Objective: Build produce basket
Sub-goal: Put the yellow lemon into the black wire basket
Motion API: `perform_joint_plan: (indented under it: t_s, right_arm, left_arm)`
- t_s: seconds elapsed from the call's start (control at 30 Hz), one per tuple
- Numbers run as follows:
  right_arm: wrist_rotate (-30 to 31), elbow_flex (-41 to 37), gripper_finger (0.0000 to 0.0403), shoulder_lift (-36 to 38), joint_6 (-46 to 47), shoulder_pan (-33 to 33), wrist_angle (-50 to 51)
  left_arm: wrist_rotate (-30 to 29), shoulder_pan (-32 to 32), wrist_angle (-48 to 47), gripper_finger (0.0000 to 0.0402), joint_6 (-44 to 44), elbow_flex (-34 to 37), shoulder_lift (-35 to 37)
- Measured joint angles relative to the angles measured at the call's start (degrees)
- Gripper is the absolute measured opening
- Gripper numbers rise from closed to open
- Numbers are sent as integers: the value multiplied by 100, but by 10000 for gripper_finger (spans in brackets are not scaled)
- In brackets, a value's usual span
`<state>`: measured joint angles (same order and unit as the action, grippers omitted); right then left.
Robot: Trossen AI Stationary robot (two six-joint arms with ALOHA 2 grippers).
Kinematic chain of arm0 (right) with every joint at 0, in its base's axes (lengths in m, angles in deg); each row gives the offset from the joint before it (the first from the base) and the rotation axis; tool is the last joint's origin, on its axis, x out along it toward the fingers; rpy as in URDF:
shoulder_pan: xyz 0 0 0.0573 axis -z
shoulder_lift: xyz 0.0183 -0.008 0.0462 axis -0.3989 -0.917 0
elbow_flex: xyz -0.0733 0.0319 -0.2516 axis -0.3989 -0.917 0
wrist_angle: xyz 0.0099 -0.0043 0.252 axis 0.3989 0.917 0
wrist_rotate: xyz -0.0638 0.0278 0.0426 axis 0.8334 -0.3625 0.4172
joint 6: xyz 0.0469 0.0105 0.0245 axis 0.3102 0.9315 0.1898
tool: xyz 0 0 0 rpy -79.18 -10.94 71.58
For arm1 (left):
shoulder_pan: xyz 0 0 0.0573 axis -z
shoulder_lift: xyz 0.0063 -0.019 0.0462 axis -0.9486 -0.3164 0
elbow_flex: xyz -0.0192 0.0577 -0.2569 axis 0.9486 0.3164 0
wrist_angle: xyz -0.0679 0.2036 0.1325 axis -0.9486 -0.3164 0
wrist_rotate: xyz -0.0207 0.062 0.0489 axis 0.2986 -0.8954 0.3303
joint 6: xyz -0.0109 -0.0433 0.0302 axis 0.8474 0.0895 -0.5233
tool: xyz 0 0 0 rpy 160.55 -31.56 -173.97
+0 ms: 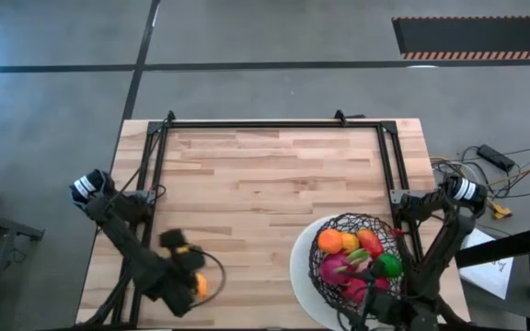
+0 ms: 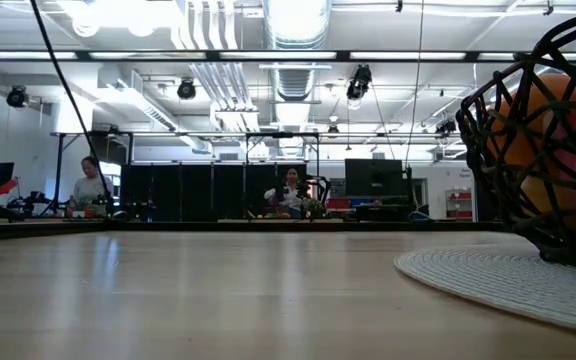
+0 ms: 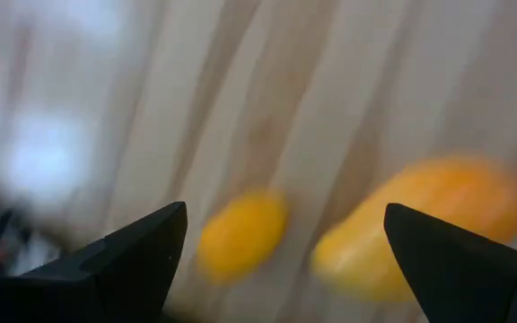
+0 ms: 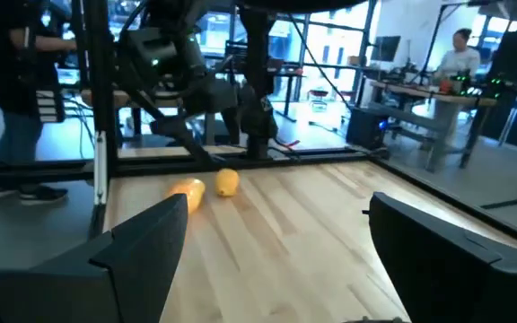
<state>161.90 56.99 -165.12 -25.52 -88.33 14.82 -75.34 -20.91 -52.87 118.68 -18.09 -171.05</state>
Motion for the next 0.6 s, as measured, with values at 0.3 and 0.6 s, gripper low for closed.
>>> perform_joint_plan:
  t_s: [0.3,0.6]
  right_arm:
    - [-41,140,329,-390,-125,68,-130]
    - [-820,160,329,-418,-109,74,-67]
  left_arm:
    - [1169,566,-526,361,-76,739,-4]
    - [1290,135,745,335,-1460,1719,-2]
